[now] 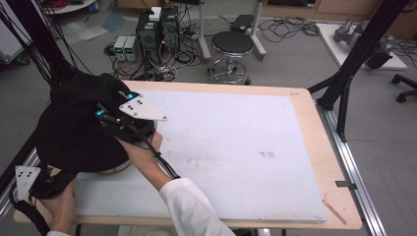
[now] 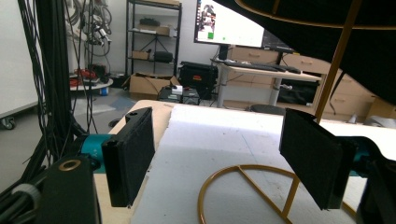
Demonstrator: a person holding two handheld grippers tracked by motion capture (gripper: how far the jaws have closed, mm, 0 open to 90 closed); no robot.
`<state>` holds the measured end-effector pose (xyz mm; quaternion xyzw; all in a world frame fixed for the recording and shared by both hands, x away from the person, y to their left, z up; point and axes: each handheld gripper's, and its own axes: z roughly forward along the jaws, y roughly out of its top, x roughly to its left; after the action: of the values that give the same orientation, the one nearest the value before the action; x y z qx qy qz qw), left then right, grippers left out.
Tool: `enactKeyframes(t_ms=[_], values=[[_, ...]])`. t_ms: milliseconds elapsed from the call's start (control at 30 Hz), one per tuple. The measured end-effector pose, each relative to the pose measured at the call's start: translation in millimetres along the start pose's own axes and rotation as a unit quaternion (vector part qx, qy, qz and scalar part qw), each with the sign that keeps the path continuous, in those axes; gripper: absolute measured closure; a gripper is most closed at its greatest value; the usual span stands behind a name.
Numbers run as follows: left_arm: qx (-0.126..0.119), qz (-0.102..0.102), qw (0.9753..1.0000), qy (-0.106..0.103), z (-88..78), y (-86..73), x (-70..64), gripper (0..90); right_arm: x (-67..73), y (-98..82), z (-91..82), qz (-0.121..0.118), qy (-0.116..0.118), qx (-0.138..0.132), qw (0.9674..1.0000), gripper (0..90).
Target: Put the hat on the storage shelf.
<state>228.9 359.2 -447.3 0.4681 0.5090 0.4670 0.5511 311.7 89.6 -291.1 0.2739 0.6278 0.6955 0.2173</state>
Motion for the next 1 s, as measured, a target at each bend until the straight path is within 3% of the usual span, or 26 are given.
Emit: enactKeyframes(t_ms=[267, 533, 667, 1000], values=[[0.000, 0.000, 1.0000, 0.000, 0.0, -0.1, -0.3, 26.7, -9.9, 7.1, -9.1, -0.001, -0.009, -0.004, 0.9999, 29.6], [0.001, 0.001, 1.0000, 0.001, -0.5, 0.0, -1.0, 26.7, -31.3, 11.7, -30.2, -0.009, -0.024, -0.004, 0.9997, 26.0], [0.001, 0.003, 1.0000, 0.001, -1.6, 0.2, -1.6, 26.7, -43.8, 9.9, -39.6, 0.002, -0.024, 0.012, 0.9997, 21.7], [-0.002, 0.003, 1.0000, 0.001, -1.6, 0.3, -2.7, 26.8, -60.8, 1.3, -60.4, -0.006, -0.035, 0.038, 0.9986, 12.2]])
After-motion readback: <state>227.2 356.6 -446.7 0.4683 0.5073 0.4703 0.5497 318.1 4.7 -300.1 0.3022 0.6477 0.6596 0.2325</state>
